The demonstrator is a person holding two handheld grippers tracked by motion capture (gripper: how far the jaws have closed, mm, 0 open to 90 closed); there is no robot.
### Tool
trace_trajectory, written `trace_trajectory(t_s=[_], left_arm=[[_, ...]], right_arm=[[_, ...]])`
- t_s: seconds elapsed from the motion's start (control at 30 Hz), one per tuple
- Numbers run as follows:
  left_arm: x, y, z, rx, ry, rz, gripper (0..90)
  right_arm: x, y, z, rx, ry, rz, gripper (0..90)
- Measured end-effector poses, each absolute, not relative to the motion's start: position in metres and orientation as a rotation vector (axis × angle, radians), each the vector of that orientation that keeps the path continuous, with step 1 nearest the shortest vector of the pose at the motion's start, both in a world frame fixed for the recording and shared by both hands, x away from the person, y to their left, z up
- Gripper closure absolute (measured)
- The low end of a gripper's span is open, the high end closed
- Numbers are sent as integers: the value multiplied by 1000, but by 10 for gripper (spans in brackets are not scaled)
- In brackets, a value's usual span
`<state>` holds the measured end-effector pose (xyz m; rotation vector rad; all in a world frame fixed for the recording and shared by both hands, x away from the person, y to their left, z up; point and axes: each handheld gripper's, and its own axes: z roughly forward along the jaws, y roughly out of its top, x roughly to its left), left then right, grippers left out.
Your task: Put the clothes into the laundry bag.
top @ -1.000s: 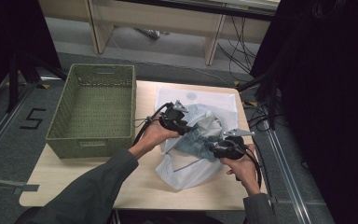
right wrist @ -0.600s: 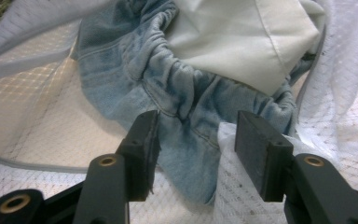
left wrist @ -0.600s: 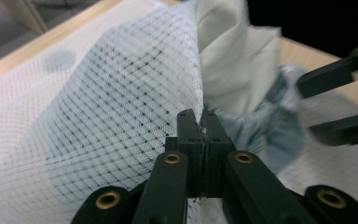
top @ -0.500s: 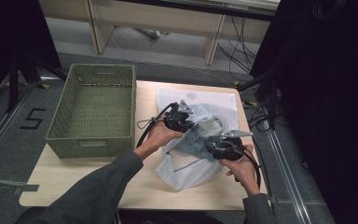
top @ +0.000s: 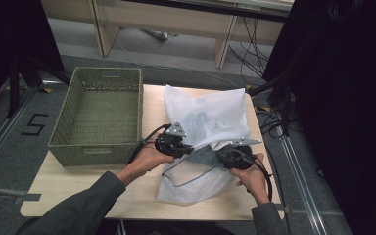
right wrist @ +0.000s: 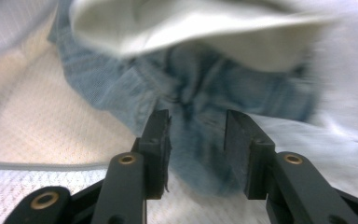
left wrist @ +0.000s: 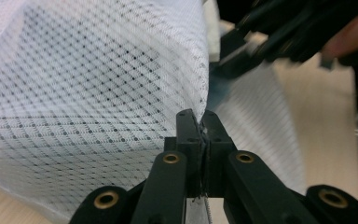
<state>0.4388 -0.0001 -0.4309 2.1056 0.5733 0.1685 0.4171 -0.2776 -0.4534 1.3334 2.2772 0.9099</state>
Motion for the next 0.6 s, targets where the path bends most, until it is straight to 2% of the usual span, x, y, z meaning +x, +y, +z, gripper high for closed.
trace_trajectory(t_s=[0.13,0.27,0.4,0.47,0.5,0.53,0.6], left_arm=[[443,3,-441,2121,619,187,845],[440,3,-434,2100,606,199,793],[430,1,-425,2098,592,197,670],[426,-1,-426,2131,592,215,592],[427,-1,-428,2164,579,235,568],[428,-1,-431,2175,590,239,565],[433,-1,-439,2194,606,237,558]], right_arm=[[412,-300,-434,1308,2154,947,603],[411,-312,-428,1405,2081,920,531],[415,-308,-443,1447,2169,876,455],[417,-301,-451,1417,2227,777,459],[418,-300,-457,1370,2230,707,514],[419,-299,-460,1365,2242,629,639],[420,-303,-461,1364,2233,581,798]])
